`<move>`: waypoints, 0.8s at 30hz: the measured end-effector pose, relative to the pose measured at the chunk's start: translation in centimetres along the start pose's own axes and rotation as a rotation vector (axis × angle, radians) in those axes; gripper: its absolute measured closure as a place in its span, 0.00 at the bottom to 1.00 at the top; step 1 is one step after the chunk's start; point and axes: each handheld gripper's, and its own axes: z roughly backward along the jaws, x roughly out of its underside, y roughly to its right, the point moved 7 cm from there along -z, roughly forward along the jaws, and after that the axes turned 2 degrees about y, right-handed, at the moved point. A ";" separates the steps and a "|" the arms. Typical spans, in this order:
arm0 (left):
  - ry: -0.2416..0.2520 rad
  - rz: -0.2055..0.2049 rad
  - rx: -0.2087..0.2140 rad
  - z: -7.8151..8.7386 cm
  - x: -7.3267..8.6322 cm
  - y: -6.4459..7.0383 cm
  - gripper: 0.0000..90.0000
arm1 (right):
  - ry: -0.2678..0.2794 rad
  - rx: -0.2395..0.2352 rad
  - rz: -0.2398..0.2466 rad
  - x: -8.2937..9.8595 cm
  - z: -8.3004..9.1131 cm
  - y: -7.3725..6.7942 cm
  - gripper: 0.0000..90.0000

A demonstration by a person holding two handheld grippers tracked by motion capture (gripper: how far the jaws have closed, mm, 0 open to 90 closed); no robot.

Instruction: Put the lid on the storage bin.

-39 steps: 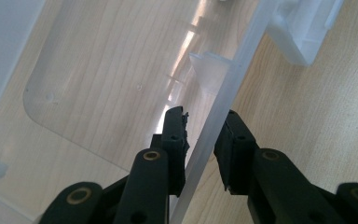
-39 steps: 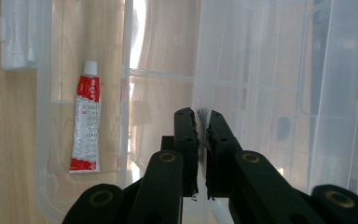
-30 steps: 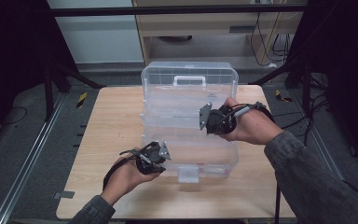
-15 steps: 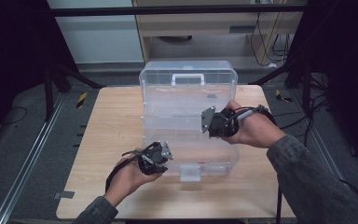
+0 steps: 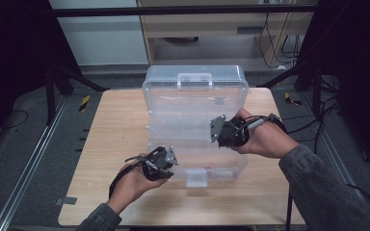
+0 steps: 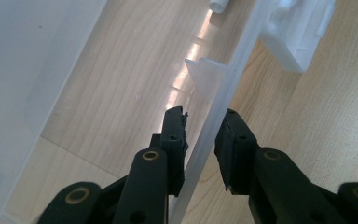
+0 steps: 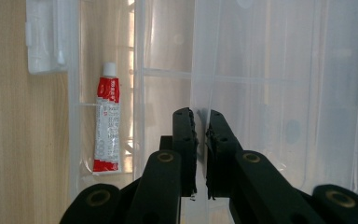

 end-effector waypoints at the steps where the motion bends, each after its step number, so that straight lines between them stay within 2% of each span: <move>1: 0.001 0.001 0.001 0.0 0.0 0.0 0.81 | -0.001 0.000 -0.001 0.0 0.0 -0.1 0.94; 8: 0.006 0.002 0.000 0.0 0.0 0.0 0.81 | 0.003 0.010 0.005 0.2 0.0 -0.3 0.93; 15: 0.010 0.008 -0.001 -0.1 0.0 0.1 0.81 | 0.005 0.001 0.006 0.2 -0.1 -0.8 0.92; 16: 0.012 0.051 -0.004 -0.1 0.1 0.4 0.81 | 0.005 0.001 0.006 0.2 -0.1 -0.8 0.92; 17: 0.013 0.057 -0.004 -0.1 0.1 0.4 0.81 | 0.004 0.004 0.007 0.2 -0.1 -0.8 0.92; 21: 0.012 0.037 -0.005 -0.1 0.1 0.4 0.80 | 0.006 0.005 0.004 0.2 -0.1 -0.7 0.92; 24: 0.013 0.042 -0.009 0.0 0.1 0.5 0.80 | 0.011 0.000 0.004 0.2 -0.1 -0.7 0.92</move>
